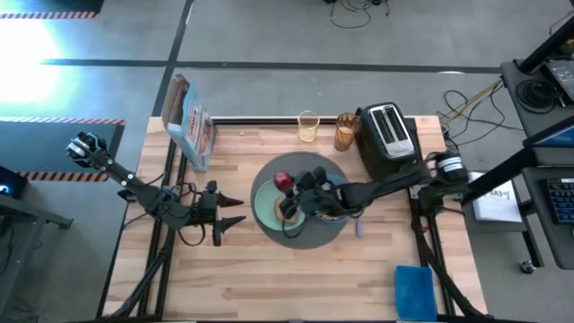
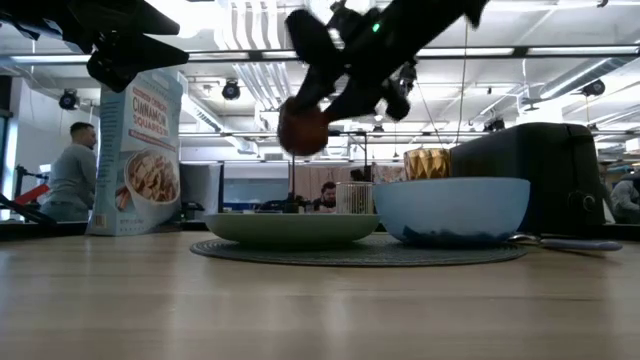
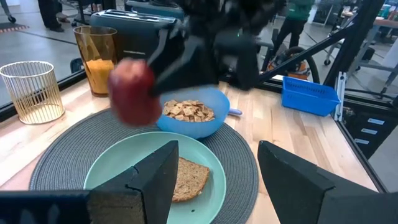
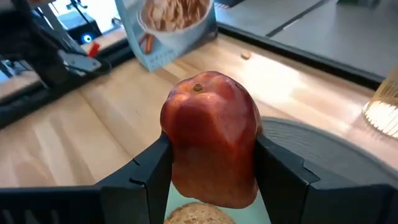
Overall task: Arrange a breakfast setting
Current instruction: Put the dark red apple into the green plate
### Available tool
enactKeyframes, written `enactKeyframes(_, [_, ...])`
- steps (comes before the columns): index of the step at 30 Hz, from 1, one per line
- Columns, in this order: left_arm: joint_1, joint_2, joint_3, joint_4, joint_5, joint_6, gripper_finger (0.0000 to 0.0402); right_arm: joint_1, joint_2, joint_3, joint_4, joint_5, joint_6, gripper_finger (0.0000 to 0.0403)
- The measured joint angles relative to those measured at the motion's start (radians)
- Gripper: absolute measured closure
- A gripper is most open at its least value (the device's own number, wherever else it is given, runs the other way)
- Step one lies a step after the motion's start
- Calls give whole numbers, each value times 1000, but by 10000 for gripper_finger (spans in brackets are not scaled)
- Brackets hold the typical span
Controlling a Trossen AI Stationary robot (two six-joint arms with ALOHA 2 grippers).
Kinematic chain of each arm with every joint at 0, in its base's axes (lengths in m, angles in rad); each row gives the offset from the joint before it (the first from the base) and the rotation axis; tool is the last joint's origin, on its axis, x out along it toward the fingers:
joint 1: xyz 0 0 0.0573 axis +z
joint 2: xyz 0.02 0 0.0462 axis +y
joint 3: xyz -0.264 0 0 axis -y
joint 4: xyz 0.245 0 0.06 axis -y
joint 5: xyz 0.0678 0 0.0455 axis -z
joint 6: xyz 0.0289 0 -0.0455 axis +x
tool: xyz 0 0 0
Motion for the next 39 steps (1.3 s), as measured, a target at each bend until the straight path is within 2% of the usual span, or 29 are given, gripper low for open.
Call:
enactKeyframes(5, [0, 0, 0, 0, 0, 0, 196, -1, 110, 37, 100, 2, -11, 229])
enactKeyframes(23, [0, 0, 0, 0, 0, 0, 196, -1, 334, 236, 75, 0, -87, 229])
enactKeyframes(29, [0, 0, 0, 0, 0, 0, 196, -1, 342, 255, -29, 8, -73, 229])
enactKeyframes(39, [0, 0, 0, 0, 0, 0, 196, -3, 340, 251, -36, 9, -87, 230])
